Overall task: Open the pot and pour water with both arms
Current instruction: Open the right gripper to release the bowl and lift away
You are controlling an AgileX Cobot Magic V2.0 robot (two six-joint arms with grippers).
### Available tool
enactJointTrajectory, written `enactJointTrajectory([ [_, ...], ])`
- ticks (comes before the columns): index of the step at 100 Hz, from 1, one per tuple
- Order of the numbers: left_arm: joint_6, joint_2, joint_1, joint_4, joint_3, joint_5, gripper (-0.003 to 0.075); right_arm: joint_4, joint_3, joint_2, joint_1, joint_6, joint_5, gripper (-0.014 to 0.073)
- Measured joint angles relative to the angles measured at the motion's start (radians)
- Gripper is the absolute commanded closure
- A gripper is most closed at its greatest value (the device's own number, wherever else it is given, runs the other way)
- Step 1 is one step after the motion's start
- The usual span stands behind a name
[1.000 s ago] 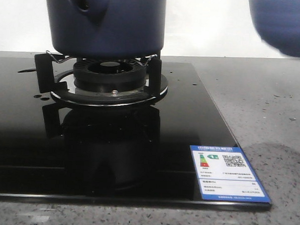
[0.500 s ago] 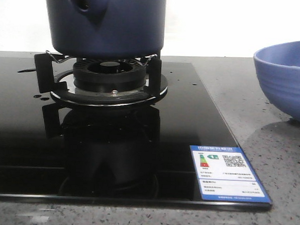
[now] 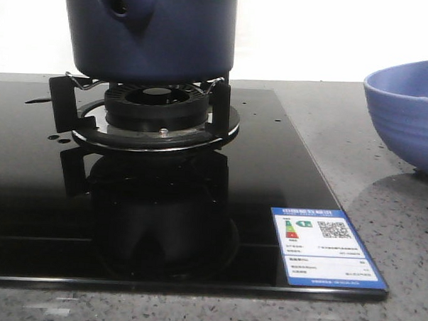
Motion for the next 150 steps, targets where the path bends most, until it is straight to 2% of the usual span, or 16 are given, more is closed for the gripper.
enactJointTrajectory([
  [17,0.065,0.004,0.002,-0.031,-0.004,0.000,0.0479,-0.008,0.000,0.000,0.000,0.000,-0.002,0.0614],
  [24,0.066,0.004,0.008,-0.034,-0.004,0.000,0.0479,-0.010,0.000,0.000,0.000,0.000,-0.006,0.0533],
  [36,0.069,0.004,0.017,-0.037,-0.004,0.002,0.0479,-0.012,0.000,0.000,0.000,0.000,-0.012,0.0328],
  [43,0.076,0.006,0.021,-0.033,-0.004,-0.017,0.0479,-0.018,0.000,0.000,0.000,0.000,-0.014,0.0251],
  [50,0.080,0.010,0.023,-0.031,-0.004,-0.024,0.0479,-0.019,0.000,0.000,0.000,0.000,-0.022,0.0211],
  [68,0.082,0.011,0.024,-0.031,-0.005,-0.026,0.0479,-0.026,-0.025,-0.042,0.000,0.000,-0.028,0.0204],
  [110,0.082,0.028,0.025,-0.041,-0.009,0.006,0.0472,-0.019,-0.215,-0.268,0.000,0.000,-0.036,0.0205],
  [117,0.082,0.028,0.025,-0.041,-0.009,0.010,0.0421,-0.019,-0.230,-0.302,0.000,0.000,-0.045,0.0205],
  [134,0.082,0.030,0.027,-0.041,-0.009,0.021,0.0204,-0.017,-0.239,-0.368,0.000,0.000,-0.086,0.0206],
  [141,0.072,0.030,0.027,-0.039,-0.009,0.027,0.0174,-0.017,-0.239,-0.379,0.000,0.000,-0.092,0.0206],
  [150,0.057,0.011,0.027,-0.035,-0.009,0.027,0.0174,-0.017,-0.239,-0.386,0.000,0.000,-0.092,0.0206],
])
